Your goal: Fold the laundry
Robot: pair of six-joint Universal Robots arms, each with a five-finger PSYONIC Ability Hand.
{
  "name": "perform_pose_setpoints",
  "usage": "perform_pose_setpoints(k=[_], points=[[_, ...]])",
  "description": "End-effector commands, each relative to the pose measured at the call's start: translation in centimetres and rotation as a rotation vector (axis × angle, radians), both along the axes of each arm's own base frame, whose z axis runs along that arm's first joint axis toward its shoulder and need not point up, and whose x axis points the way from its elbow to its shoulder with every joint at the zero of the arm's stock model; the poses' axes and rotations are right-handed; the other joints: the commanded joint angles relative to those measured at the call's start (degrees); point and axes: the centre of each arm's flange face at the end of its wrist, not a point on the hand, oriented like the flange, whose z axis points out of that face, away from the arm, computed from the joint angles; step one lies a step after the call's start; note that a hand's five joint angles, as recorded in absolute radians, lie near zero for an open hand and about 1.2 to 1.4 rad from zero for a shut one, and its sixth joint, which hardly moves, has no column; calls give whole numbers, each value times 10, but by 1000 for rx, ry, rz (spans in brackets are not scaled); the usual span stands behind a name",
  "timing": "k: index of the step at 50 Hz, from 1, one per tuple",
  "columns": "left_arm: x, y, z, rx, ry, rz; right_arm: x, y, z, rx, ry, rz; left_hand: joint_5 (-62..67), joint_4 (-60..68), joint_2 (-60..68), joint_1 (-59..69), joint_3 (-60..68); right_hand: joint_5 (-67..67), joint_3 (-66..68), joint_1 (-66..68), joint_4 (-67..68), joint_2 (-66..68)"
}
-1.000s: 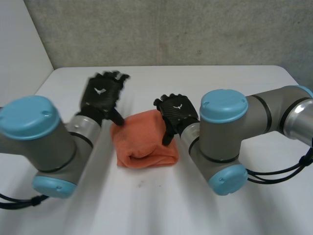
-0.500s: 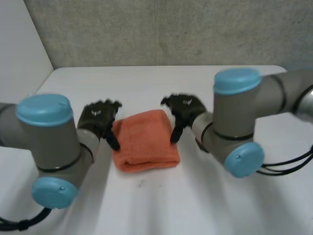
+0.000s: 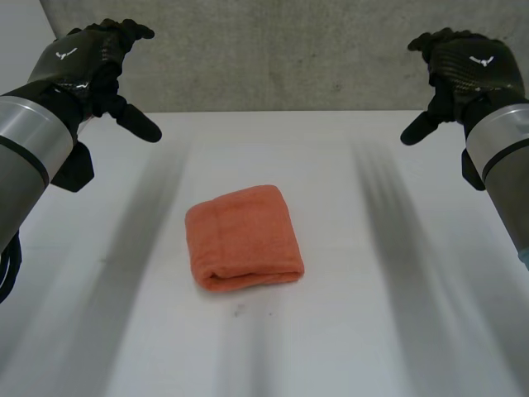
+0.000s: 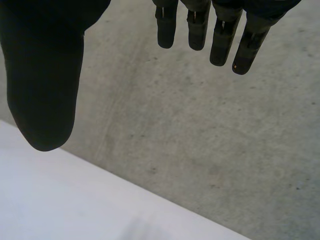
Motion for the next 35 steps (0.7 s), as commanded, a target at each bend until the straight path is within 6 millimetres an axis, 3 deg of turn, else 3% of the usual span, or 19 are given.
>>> perform_pose_setpoints(k=[1,35], points=[[0,-1,-9,22,-4,-11,3,3,-9,15,24,31,-26,-17,-14,-13,-22,-30,-21,-4,-31,-26],[-5,3,-11,-29,0,-30,5,2,-14,-20,13,43,-26,-17,-14,-13,-22,-30,-21,-4,-31,-26]])
